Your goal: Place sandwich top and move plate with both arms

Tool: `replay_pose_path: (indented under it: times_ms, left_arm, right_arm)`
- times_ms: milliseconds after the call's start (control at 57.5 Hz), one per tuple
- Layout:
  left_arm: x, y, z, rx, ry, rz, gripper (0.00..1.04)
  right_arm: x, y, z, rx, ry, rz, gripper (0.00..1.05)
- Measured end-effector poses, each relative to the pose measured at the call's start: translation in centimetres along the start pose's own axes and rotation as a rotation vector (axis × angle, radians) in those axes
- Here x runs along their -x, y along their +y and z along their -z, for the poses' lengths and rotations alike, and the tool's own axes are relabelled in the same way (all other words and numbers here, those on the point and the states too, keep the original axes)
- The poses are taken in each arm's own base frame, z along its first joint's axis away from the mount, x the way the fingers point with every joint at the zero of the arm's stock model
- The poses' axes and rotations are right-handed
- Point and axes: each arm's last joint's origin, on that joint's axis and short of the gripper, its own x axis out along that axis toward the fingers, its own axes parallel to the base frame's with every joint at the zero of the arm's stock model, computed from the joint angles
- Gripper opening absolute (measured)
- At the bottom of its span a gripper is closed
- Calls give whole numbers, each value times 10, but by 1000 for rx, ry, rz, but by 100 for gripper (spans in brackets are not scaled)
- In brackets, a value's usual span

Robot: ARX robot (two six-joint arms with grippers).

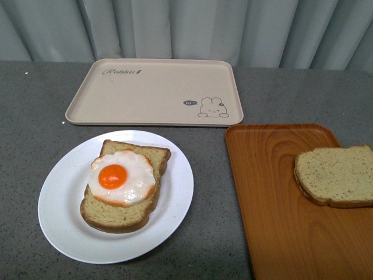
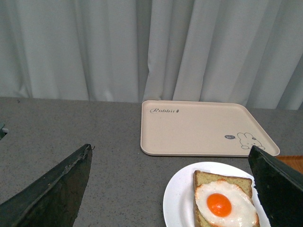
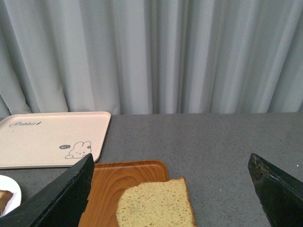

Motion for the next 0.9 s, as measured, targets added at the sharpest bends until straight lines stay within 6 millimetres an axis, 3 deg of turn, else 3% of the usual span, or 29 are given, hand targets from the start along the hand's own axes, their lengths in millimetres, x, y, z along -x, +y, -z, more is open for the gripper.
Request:
replay_pose_path:
  times_ms: [904]
  left_arm:
    - [0,0,0,0,0,0,98]
  right_arm:
    - [0,0,0,0,0,0,96]
